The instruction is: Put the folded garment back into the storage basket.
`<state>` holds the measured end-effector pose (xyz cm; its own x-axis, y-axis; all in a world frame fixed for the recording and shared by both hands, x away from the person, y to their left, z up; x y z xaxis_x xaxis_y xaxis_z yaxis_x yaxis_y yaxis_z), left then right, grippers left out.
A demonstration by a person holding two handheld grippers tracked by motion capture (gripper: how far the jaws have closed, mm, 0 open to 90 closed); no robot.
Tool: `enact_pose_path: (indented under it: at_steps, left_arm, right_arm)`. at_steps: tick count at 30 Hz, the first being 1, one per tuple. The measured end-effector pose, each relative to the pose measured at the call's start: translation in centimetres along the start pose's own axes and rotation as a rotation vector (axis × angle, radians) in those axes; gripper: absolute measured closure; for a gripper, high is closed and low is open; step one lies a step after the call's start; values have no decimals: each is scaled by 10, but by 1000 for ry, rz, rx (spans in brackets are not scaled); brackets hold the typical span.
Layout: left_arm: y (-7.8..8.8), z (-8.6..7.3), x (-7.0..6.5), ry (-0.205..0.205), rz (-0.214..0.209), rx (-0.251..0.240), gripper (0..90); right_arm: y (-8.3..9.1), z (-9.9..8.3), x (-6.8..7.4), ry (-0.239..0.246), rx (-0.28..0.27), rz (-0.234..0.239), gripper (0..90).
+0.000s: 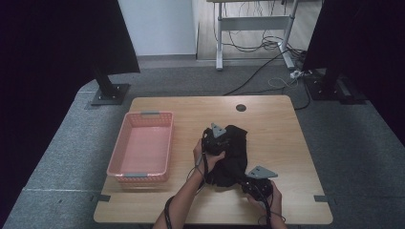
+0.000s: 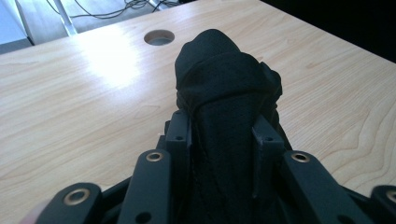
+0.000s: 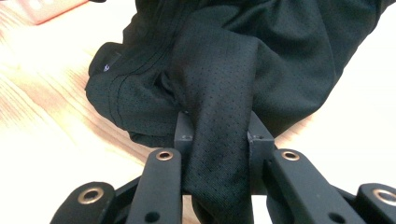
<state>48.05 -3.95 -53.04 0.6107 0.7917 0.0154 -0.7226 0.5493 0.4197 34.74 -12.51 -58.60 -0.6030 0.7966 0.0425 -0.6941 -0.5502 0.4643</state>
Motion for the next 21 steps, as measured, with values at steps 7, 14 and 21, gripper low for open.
enact_pose_path:
  at_steps: [7,14,21]
  left_arm:
    - [8,9,6,2,10,-16,657]
    - [18,19,10,-3,20,-32,657]
    - [26,28,15,-10,30,-45,658]
  right_arm:
    - [2,10,3,5,-17,-4,723]
    - [7,26,7,8,-45,-1,725]
    - [8,35,9,3,-62,3,726]
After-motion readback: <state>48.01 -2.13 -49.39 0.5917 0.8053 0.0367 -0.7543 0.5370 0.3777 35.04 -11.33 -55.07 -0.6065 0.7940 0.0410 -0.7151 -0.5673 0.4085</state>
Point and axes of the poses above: each handheld gripper's, and its own axes: y roughly backward along the jaws, z roughly out of its top, x roughly to its left, the point moved 9 cm from there along -y, roughly forward along the jaws, and after that the axes turned 7 degrees about -x, right-handed, at the moved point
